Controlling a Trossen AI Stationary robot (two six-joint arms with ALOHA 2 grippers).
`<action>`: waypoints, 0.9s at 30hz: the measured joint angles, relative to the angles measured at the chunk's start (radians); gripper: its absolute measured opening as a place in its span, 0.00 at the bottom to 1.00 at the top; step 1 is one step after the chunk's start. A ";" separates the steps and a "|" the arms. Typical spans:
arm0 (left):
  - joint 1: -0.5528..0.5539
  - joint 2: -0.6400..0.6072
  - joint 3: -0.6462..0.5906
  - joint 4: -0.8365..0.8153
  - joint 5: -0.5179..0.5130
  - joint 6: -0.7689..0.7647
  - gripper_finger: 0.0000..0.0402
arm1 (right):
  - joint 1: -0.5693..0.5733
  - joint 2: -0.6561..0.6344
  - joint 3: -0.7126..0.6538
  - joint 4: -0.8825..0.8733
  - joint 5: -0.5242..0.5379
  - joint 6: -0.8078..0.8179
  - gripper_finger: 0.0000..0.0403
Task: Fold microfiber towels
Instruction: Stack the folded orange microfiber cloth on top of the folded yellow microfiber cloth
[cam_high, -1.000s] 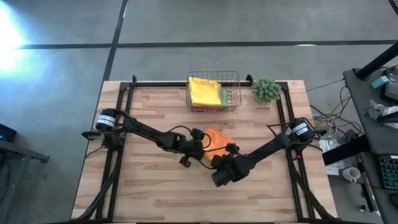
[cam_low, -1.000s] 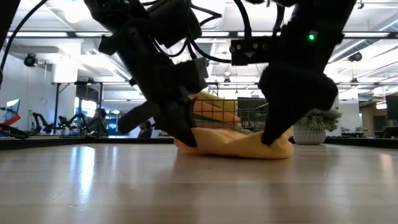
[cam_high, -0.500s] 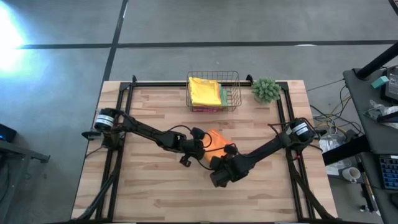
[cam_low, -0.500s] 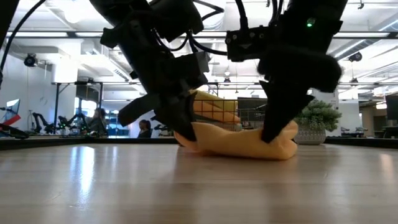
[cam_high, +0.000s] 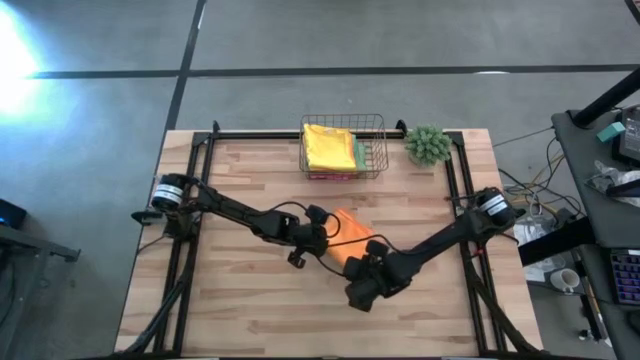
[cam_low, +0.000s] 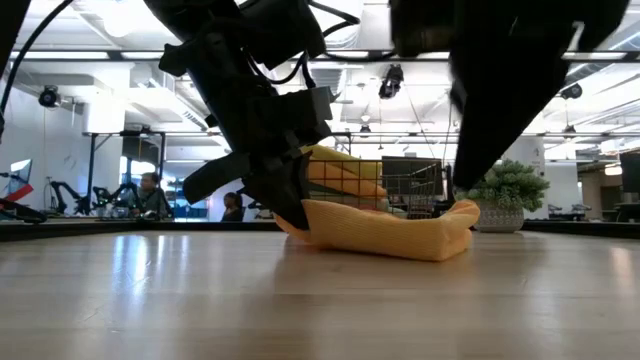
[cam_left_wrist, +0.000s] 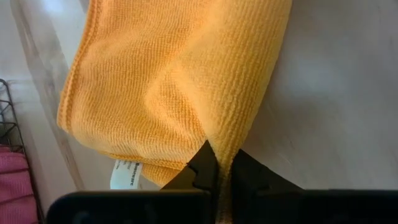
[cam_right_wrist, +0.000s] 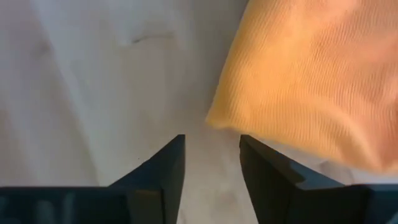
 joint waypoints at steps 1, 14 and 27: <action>0.000 0.000 0.000 -0.007 0.000 0.000 0.00 | 0.009 -0.013 0.000 -0.002 0.001 0.014 0.36; -0.002 0.000 0.000 -0.013 0.003 -0.007 0.00 | -0.014 0.024 0.000 0.123 0.093 -0.177 0.40; -0.002 0.000 0.000 -0.013 0.013 -0.026 0.00 | -0.073 0.140 -0.001 0.134 0.073 -0.178 0.40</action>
